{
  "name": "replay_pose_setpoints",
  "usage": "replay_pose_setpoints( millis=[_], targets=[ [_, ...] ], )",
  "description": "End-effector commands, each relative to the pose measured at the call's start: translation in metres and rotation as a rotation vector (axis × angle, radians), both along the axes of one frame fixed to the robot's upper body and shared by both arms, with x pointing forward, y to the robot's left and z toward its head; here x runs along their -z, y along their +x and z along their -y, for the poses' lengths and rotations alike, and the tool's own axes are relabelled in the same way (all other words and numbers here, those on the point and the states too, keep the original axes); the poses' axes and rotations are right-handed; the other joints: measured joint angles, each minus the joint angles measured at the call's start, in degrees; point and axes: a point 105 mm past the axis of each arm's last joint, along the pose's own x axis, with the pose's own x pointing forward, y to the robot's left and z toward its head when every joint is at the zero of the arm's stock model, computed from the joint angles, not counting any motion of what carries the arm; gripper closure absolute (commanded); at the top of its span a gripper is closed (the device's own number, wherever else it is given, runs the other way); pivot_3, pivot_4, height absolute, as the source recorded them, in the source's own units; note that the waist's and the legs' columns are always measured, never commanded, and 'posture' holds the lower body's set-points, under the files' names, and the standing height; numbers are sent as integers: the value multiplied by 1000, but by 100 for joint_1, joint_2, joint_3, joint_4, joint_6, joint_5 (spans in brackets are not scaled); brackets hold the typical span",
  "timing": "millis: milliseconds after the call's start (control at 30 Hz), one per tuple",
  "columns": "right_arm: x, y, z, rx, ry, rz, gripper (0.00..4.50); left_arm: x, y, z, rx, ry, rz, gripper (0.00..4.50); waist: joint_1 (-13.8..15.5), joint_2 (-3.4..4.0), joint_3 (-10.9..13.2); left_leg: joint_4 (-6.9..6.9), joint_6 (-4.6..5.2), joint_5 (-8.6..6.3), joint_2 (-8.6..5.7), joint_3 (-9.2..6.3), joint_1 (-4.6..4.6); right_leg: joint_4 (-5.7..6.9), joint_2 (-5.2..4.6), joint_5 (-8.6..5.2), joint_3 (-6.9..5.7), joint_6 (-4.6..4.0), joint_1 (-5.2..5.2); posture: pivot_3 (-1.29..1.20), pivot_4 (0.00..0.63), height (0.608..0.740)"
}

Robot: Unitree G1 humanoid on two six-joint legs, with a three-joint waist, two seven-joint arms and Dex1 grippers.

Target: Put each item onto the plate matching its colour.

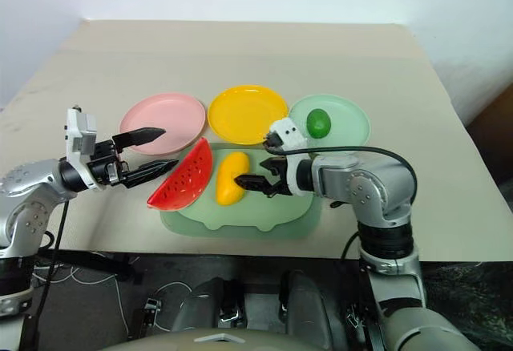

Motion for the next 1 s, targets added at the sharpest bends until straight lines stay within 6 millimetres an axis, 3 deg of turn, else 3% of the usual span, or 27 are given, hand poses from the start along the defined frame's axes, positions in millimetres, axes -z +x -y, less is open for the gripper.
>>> replay_pose_setpoints(
  millis=[33, 267, 967, 1000],
  targets=[
    [-9, 9, -4, 40, 29, -17, 33, -8, -5, 3, 22, 15, 33, 0, -2, 0, 0, -1, 0, 0, 0, 2, 0, 0, 0, 0, 0, 0, -1, 0, 150, 696],
    [-14, 10, -18, 12, 40, -48, 33, -2, -8, -3, 31, 54, 10, 0, 1, 0, 0, -5, -1, 0, -1, 6, -1, -1, 1, 0, 0, 0, -4, 0, 150, 696],
    [23, 4, -28, -70, -248, 43, 33, -4, -9, -8, 19, 71, 8, 0, -5, -2, -4, -38, -21, 12, -2, 15, 8, -5, 0, 0, 7, 1, -16, 0, 150, 696],
    [22, 5, -28, -71, -247, 51, 201, -5, -9, -8, 18, 69, 9, 0, -3, -2, -4, -38, -21, 12, -2, 15, 8, -6, 0, 0, 7, 1, -16, 0, 150, 696]
  ],
)
